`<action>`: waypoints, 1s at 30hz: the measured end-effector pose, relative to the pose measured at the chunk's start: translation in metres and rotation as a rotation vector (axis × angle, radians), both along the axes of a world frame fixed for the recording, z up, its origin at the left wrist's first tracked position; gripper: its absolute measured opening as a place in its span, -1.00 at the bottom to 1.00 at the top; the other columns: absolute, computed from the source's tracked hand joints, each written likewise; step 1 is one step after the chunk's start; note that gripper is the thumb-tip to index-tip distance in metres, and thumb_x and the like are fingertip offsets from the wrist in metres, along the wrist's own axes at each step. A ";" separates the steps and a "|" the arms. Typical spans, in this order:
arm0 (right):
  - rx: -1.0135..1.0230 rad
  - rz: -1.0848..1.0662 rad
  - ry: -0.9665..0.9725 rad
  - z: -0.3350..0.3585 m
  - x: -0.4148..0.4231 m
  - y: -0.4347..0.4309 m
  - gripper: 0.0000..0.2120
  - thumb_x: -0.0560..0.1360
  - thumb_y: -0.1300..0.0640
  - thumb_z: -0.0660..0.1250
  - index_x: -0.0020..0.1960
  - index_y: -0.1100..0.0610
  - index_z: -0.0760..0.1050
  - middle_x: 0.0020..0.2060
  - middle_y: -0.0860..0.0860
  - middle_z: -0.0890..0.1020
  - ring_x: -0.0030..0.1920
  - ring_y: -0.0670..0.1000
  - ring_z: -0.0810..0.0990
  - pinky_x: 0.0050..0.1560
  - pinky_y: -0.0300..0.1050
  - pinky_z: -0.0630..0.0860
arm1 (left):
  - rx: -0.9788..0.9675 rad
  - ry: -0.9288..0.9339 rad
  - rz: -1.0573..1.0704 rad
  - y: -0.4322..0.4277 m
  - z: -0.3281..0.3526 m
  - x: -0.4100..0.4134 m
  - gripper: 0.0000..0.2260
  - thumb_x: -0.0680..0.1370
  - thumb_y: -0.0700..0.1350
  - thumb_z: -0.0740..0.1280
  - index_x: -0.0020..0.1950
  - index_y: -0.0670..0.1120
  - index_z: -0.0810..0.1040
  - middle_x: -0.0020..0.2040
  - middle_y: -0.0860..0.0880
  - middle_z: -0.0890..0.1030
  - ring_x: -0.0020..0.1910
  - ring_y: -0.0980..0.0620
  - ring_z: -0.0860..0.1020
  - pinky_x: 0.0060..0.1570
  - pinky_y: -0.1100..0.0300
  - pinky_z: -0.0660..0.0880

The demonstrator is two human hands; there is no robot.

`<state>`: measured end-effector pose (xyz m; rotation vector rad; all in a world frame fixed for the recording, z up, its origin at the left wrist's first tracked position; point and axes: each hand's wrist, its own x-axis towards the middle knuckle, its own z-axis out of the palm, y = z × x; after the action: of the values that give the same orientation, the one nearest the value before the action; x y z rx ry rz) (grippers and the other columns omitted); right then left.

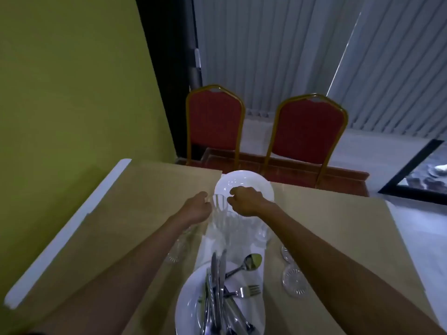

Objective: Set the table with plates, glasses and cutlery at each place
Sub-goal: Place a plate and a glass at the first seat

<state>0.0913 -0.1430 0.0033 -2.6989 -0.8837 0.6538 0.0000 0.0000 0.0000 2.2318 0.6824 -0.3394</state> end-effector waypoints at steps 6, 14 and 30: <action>-0.053 0.007 -0.029 -0.028 0.009 0.020 -0.73 0.61 0.16 0.13 0.21 0.18 0.51 0.15 0.14 0.59 0.01 0.13 0.46 0.32 0.23 0.25 | -0.190 -0.028 0.183 -0.002 -0.029 0.003 -0.48 0.54 -0.14 0.10 0.53 -0.02 0.24 0.39 -0.13 0.47 0.22 -0.18 0.56 0.17 -0.05 0.55; 0.041 0.026 -0.078 -0.008 0.011 0.038 -0.84 0.62 0.15 0.18 -0.12 0.17 0.38 -0.21 0.05 0.47 -0.09 0.11 0.41 0.25 0.18 0.34 | -0.283 -0.127 0.273 0.006 0.000 -0.002 -0.68 0.56 -0.28 0.10 0.16 0.02 0.51 0.00 -0.13 0.59 -0.18 -0.13 0.58 -0.13 0.02 0.57; 0.114 0.014 0.071 -0.023 -0.010 0.135 -0.83 0.59 0.23 0.28 0.09 0.27 0.58 -0.03 0.17 0.66 -0.07 0.14 0.66 0.05 -0.01 0.64 | -0.256 -0.048 0.237 0.103 0.000 -0.028 -0.57 0.60 -0.22 0.11 0.49 -0.15 0.31 0.22 -0.11 0.47 -0.08 -0.11 0.59 0.02 -0.01 0.59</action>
<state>0.0818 -0.0076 -0.0192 -2.5546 -0.8951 0.6764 -0.0276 0.1026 -0.0001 1.8892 0.8194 -0.2386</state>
